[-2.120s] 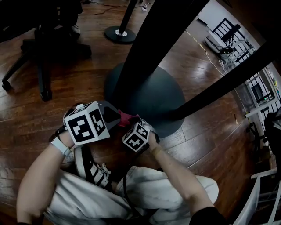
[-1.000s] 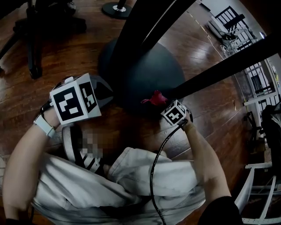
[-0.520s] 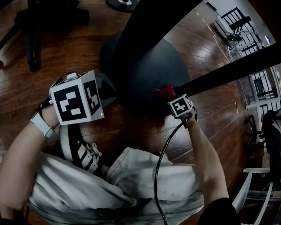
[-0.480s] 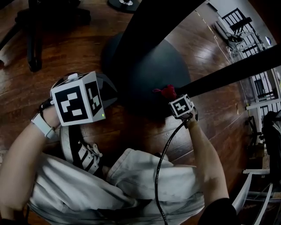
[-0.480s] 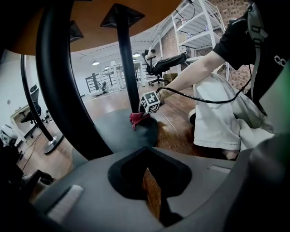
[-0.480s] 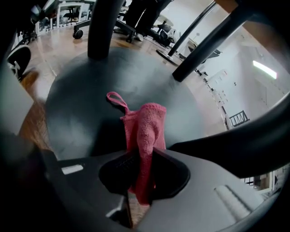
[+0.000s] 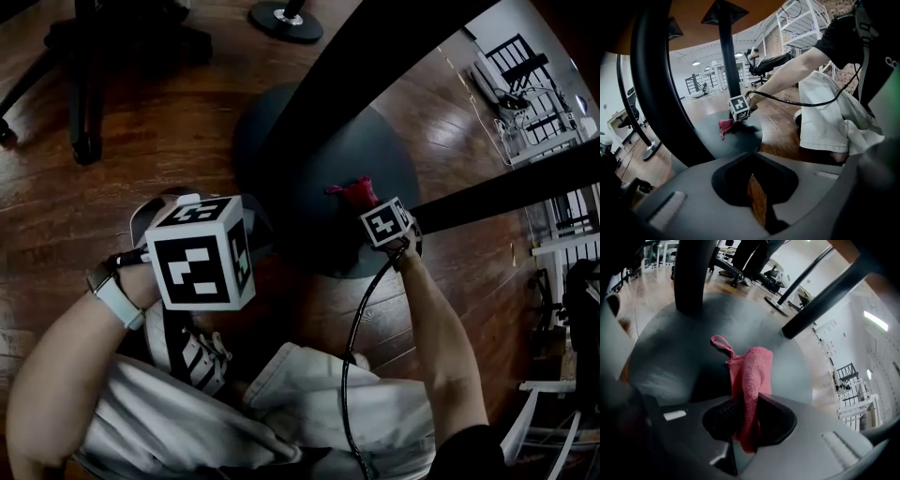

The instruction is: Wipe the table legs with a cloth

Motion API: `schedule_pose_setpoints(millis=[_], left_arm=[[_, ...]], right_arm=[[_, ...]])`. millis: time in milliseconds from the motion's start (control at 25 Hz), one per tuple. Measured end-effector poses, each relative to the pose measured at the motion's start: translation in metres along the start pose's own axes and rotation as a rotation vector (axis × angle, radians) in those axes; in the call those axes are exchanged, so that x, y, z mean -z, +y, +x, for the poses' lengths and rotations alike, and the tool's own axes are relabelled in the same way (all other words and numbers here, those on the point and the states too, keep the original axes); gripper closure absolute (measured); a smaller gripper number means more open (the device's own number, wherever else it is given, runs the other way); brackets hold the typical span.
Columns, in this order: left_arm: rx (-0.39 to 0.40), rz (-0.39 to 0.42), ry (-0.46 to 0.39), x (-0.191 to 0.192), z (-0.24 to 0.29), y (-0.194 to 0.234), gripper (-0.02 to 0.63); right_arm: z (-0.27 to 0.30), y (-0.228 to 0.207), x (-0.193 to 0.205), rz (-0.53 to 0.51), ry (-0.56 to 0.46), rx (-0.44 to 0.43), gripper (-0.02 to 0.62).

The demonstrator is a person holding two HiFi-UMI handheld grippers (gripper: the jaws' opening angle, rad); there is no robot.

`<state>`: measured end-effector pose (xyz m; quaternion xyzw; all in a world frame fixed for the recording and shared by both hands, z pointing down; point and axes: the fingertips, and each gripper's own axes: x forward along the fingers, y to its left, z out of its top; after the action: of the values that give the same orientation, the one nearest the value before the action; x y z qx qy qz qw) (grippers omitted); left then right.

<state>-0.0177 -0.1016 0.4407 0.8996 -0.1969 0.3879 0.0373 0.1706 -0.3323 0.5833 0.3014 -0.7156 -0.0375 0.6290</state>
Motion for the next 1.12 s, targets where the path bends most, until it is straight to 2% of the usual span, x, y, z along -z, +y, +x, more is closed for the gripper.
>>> schedule_pose_setpoints(millis=[240,440,560,800,1000,1120], left_arm=[[0.014,-0.001,-0.008,0.001,0.004,0.0,0.614],[0.01,-0.011,-0.008,0.005,0.008,0.003,0.614],[0.001,-0.038,-0.013,0.012,0.013,0.005,0.614],[-0.007,-0.087,-0.039,0.014,0.017,0.006,0.614],[-0.012,-0.078,-0.053,0.01,0.026,0.003,0.614],[-0.037,-0.076,-0.123,0.005,0.026,0.006,0.614]], right_arm=[[0.006,0.034,-0.071,-0.156,-0.082,-0.016,0.549],[-0.015,0.095,-0.14,-0.333,-0.235,-0.093,0.549],[-0.023,0.124,-0.16,-0.374,-0.29,-0.14,0.549],[-0.017,0.107,-0.146,-0.288,-0.281,-0.192,0.548],[-0.003,0.063,-0.111,-0.212,-0.235,-0.157,0.548],[0.009,0.036,-0.092,-0.155,-0.198,-0.133,0.548]])
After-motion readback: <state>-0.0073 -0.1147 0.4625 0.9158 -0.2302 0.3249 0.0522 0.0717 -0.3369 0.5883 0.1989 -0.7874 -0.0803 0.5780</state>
